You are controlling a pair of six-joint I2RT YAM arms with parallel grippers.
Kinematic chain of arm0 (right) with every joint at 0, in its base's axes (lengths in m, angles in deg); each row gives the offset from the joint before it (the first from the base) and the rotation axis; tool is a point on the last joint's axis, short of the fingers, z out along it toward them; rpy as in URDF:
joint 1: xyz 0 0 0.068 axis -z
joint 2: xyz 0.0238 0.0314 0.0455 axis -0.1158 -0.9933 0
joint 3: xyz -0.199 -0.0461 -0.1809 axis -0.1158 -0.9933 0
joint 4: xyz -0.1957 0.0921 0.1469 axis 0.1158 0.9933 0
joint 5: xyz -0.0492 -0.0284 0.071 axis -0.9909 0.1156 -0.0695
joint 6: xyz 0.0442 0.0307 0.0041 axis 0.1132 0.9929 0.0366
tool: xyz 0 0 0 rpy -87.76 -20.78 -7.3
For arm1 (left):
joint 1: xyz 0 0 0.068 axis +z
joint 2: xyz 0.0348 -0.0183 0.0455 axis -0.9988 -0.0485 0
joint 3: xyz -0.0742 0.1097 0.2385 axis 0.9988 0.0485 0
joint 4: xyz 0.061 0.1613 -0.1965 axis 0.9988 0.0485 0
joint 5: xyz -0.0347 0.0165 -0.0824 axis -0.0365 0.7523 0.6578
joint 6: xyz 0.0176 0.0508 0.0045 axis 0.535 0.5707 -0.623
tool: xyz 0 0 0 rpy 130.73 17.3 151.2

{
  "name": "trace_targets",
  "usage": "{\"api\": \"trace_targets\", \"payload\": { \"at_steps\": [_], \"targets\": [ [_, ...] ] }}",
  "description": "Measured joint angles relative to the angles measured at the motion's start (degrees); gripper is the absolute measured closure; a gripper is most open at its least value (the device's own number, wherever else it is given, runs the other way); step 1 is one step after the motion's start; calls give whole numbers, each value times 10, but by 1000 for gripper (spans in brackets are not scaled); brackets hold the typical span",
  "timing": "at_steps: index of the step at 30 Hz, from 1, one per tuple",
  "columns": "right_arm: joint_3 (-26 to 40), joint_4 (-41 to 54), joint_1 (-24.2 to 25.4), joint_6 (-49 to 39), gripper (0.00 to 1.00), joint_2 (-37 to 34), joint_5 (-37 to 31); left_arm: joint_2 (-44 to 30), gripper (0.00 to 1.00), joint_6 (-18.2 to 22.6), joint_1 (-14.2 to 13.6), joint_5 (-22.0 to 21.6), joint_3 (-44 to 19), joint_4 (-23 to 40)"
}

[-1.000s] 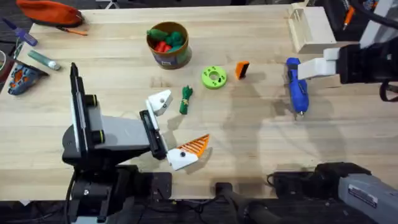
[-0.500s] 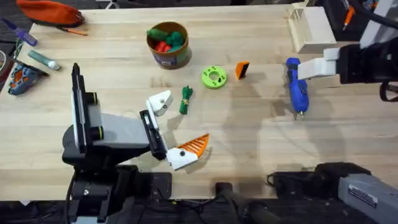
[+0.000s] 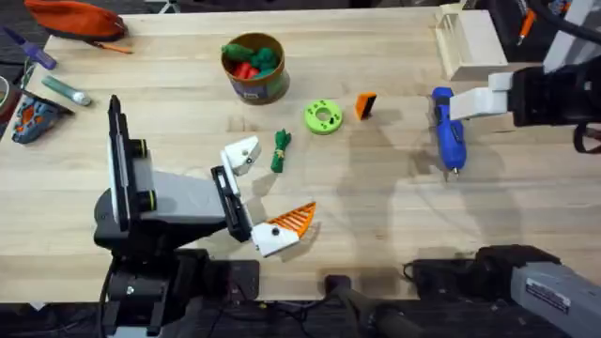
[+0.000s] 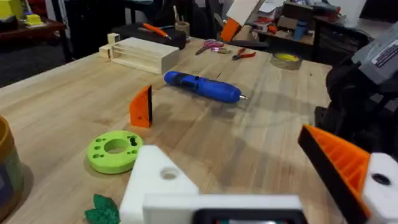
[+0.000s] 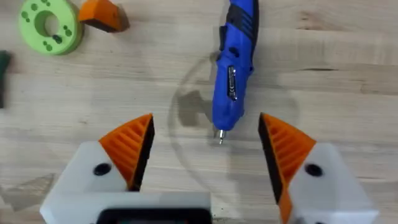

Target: Pick up the gripper from the table and insert it into the empty holder that is missing its gripper. Then pick up a screw, insert it into the mounting hole, and use the screwdriver to tighten it. Finally, clean up the table by picking up the vegetable and placing it into the bucket.

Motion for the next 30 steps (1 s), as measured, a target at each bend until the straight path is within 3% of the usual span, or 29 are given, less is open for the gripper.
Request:
{"api": "trace_targets", "payload": {
  "at_steps": [25, 30],
  "targets": [
    [0, -8, 0, 2, 54, 0, 0, 0, 15, -2, 0, 0, 0, 0],
    [0, -8, -20, 2, 55, 0, 0, 0, 15, -2, 0, 0, 0, 0]
  ]
}}
